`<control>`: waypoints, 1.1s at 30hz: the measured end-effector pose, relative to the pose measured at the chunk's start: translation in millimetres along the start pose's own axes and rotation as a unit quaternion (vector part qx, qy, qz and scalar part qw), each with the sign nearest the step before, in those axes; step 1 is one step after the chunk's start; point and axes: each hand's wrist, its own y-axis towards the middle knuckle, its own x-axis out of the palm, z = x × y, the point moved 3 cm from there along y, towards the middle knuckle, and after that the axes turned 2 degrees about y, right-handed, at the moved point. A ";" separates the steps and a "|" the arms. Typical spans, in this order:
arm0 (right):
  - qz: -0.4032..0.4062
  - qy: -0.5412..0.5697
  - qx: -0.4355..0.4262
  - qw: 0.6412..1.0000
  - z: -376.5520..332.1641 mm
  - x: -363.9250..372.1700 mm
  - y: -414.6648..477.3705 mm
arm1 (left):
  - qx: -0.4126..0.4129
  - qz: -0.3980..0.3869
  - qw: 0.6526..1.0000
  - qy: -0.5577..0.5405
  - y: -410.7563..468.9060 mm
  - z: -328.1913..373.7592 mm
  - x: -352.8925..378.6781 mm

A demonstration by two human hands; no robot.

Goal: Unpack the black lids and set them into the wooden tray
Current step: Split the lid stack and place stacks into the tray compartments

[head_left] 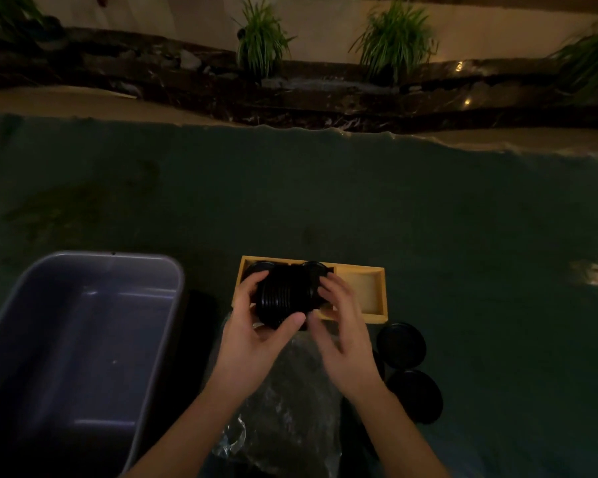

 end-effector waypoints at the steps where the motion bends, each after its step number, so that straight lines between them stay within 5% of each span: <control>1: -0.020 -0.025 -0.028 0.999 -5.7 -3.1 -11.3 | -0.006 -0.006 1.000 -0.011 -1.8 -1.2 3.7; 6: -0.050 -0.141 -0.081 0.985 -14.4 -9.6 -42.4 | -0.037 -0.021 0.998 -0.054 -10.0 -4.2 27.1; 12: 0.159 -0.053 0.064 0.984 -7.9 -30.6 -56.6 | -0.089 -0.044 0.991 -0.088 -12.9 -15.4 48.6; 15: 0.146 0.088 0.142 0.975 3.8 -39.0 -53.0 | -0.095 -0.053 0.991 -0.073 -12.5 -17.3 54.4; 23: 0.118 0.209 0.200 0.950 33.7 -54.7 -32.8 | -0.133 -0.095 0.983 -0.086 -4.0 -24.3 67.7; 28: 0.192 0.088 0.280 0.936 79.9 -76.8 12.5 | -0.126 -0.078 0.989 0.007 -1.4 -23.9 60.7; 33: 0.149 -0.093 0.323 0.930 117.8 -92.0 58.1 | -0.078 -0.069 0.988 0.114 -4.7 -24.2 42.6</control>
